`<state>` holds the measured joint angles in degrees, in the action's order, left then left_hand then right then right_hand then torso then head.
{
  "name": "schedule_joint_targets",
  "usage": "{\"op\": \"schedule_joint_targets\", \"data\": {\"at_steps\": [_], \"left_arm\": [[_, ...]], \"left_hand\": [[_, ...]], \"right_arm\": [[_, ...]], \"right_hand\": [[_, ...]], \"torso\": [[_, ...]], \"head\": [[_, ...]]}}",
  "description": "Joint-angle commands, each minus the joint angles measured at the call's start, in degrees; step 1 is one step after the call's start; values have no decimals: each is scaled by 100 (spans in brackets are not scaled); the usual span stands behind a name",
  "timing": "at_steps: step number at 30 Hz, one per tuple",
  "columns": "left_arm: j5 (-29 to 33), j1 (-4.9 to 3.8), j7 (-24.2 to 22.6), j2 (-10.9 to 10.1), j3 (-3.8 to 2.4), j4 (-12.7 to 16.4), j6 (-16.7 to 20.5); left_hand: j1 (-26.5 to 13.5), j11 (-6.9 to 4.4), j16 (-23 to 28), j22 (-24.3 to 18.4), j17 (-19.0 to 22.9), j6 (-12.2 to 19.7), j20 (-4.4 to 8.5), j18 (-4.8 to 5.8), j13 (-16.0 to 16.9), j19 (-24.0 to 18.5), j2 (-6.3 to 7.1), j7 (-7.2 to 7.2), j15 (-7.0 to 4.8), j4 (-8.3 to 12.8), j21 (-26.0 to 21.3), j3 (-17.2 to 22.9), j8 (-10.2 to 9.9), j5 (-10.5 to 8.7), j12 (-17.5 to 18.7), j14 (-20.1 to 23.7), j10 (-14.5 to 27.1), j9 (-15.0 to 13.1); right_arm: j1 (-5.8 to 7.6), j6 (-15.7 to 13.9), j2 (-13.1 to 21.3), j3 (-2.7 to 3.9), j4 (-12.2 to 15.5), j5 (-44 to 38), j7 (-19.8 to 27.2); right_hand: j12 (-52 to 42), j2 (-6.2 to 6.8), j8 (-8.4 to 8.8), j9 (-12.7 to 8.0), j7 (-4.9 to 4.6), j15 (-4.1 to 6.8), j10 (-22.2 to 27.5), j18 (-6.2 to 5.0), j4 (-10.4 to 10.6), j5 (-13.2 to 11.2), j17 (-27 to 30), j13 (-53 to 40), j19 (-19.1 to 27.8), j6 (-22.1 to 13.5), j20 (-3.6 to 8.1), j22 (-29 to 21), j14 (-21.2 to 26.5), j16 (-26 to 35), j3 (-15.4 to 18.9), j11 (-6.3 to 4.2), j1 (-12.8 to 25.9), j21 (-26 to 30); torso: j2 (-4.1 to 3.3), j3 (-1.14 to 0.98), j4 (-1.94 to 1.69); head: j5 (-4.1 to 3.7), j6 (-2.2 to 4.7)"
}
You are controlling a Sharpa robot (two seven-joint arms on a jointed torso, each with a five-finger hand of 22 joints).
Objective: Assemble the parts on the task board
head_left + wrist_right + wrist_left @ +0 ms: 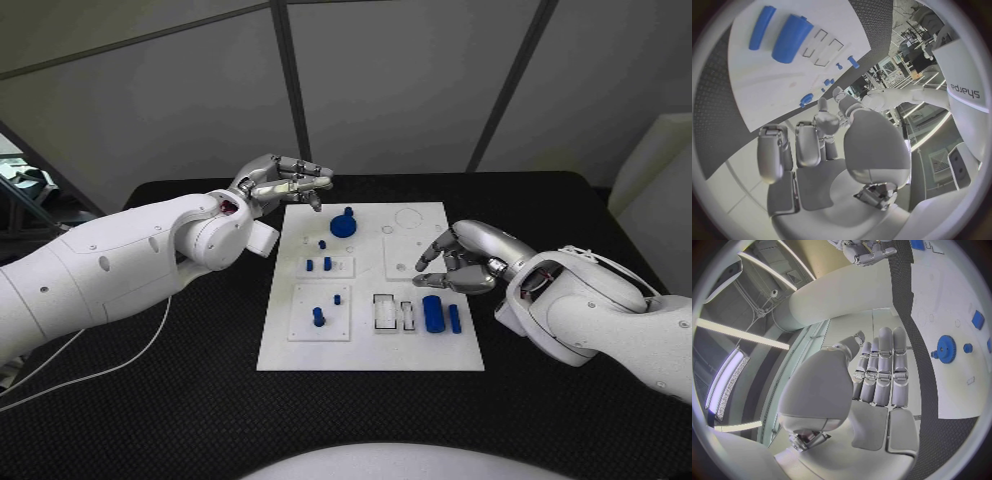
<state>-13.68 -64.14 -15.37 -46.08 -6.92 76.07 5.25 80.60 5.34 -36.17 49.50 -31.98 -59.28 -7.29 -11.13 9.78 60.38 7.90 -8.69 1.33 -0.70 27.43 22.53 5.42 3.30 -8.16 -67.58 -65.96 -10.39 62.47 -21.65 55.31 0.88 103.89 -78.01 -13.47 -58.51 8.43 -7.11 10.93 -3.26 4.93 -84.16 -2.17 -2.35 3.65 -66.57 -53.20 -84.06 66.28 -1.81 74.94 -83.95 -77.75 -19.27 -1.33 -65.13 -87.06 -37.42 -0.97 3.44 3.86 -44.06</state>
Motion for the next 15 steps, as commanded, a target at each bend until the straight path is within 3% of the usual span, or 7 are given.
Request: {"op": "schedule_joint_targets", "data": {"at_steps": [1, 2, 4, 6, 8, 12, 15], "left_arm": [[31, -9, -15, 1, 3, 30, -48], [31, -9, -16, 4, 5, 31, -56], [31, -9, -18, 10, 7, 34, -65], [31, -9, -20, 10, 9, 41, -66], [31, -9, -23, 6, 10, 54, -66], [31, -9, -26, -8, 12, 76, -65], [31, -9, -28, -14, 12, 85, -64]], "left_hand": [[23, 21, 31, -9, 7, -3, 1, 75, 10, -9, -39, -26, 2, 24, -22, -18, -37, -34, 24, 35, 9, -7], [20, 21, 32, -10, 7, -3, 0, 75, 11, -9, -39, -26, 3, 22, -23, -20, -37, -34, 24, 35, 9, -7], [14, 22, 33, -11, 7, -4, 0, 76, 12, -8, -41, -26, 4, 19, -26, -23, -37, -34, 24, 35, 10, -7], [9, 22, 34, -12, 7, -4, -1, 76, 13, -8, -42, -26, 4, 16, -28, -25, -38, -34, 24, 35, 10, -8], [9, 22, 34, -12, 7, -4, -1, 76, 13, -8, -42, -26, 4, 16, -28, -25, -38, -34, 24, 35, 10, -8], [9, 22, 34, -12, 7, -4, -1, 76, 13, -8, -42, -26, 4, 16, -28, -25, -38, -34, 24, 35, 10, -8], [9, 22, 34, -12, 7, -4, -1, 76, 13, -8, -42, -26, 4, 16, -28, -25, -38, -34, 24, 35, 10, -8]], "right_arm": [[-12, -56, 124, 6, 126, 512, -973], [-25, -67, 167, 4, 162, 509, -1090], [-72, -74, 237, 2, 235, 481, -1296], [-137, -90, 291, -1, 301, 454, -1495], [-210, -107, 328, -4, 353, 436, -1687], [-345, -144, 324, -8, 373, 416, -1965], [-424, -166, 261, -10, 338, 393, -2100]], "right_hand": [[-1003, 97, -50, 313, 47, 55, -77, 120, 289, 1, -308, -1117, -359, -47, 46, 1114, -285, -198, 153, -9, 111, -58], [-1432, 128, -70, 452, 36, 53, -108, 135, 431, -9, -440, -1608, -397, -79, 48, 1178, -300, -277, 217, 0, 167, -96], [-1975, 175, -106, 736, 26, 42, -165, 160, 645, -9, -760, -2240, -458, -156, 42, 1281, -343, -461, 264, 1, 139, -159], [-2141, 253, -124, 968, 24, 22, -168, 162, 787, -20, -956, -2442, -465, -236, 46, 1293, -366, -572, 307, 23, 98, -166], [-2284, 247, -144, 1167, 17, 10, -199, 156, 903, 3, -994, -2623, -452, -286, 36, 1272, -364, -596, 313, 24, 51, -153], [-2520, 324, -172, 1440, 7, 4, -284, 154, 1079, 13, -1033, -2917, -447, -346, 30, 1264, -363, -619, 429, 15, 75, -146], [-2590, 358, -185, 1644, 9, 5, -308, 152, 1218, 35, -1071, -3009, -443, -404, 30, 1257, -368, -641, 574, 11, 81, -141]], "torso": [[12, 5, 50], [13, 5, 57], [17, 12, 38], [17, 22, 31], [14, 33, 30], [27, 44, 48], [23, 38, 42]], "head": [[-120, -9], [-142, -23], [-207, -38], [-242, -48], [-274, -51], [-270, -77], [-269, -83]]}}
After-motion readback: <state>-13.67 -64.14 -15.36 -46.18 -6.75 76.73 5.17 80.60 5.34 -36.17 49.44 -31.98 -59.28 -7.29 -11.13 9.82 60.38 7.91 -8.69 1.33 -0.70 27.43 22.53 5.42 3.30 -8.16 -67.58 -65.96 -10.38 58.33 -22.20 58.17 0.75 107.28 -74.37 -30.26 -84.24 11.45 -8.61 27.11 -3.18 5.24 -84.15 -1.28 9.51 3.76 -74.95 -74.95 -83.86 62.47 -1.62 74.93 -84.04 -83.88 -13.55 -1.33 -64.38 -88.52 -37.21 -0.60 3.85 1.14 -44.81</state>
